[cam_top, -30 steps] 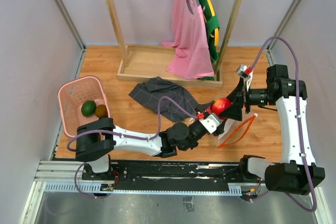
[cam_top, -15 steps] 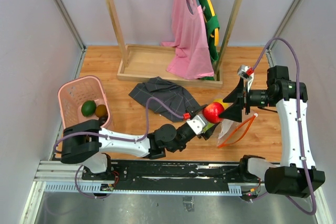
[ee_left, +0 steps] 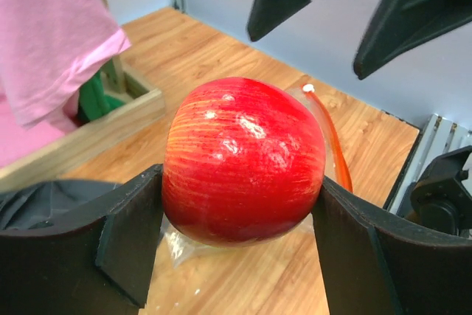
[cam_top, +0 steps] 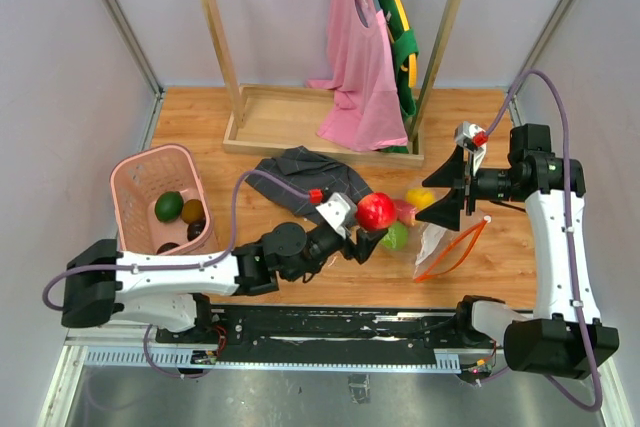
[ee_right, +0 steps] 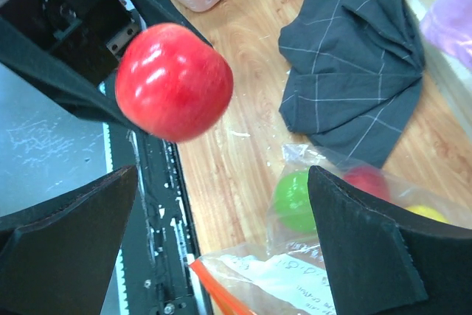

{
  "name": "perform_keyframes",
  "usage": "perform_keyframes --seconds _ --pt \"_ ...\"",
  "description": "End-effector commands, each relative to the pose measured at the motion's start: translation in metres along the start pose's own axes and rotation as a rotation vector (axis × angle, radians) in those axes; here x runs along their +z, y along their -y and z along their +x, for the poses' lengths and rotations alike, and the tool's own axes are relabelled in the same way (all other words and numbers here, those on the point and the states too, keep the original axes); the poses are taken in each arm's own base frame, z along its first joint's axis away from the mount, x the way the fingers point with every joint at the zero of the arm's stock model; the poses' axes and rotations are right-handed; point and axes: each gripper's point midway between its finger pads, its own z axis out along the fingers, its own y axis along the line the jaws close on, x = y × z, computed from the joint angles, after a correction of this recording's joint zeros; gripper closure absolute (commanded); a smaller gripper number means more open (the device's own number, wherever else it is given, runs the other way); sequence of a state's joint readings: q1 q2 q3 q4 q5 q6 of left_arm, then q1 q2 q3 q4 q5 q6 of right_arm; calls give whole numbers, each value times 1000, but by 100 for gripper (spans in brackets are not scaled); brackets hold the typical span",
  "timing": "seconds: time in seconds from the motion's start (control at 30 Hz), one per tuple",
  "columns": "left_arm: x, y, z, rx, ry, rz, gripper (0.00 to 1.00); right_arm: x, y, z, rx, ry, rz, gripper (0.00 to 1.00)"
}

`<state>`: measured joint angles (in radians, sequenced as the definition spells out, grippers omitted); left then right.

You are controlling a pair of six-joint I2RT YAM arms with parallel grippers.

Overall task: Open the zip-top bag and remove the fake food
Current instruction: Pick up the fake fruit from the zipper food storage bag.

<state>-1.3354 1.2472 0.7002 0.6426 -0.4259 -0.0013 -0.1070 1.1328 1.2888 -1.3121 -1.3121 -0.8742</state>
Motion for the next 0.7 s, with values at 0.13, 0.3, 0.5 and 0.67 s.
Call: perform_keyframes --seconds 0.13,0.3,0.5,0.67 --pt "-38 -35 -6 -210 -200 -88 100 8 22 -11 -126 57 37 1" --pt "-62 -65 -18 -255 -275 -180 100 13 32 -3 -113 69 40 1" --pt "-85 -105 -30 -257 -360 -311 100 13 36 9 -112 78 50 2" --pt "-101 -142 -43 -236 -375 -424 100 13 44 19 -106 104 62 2"
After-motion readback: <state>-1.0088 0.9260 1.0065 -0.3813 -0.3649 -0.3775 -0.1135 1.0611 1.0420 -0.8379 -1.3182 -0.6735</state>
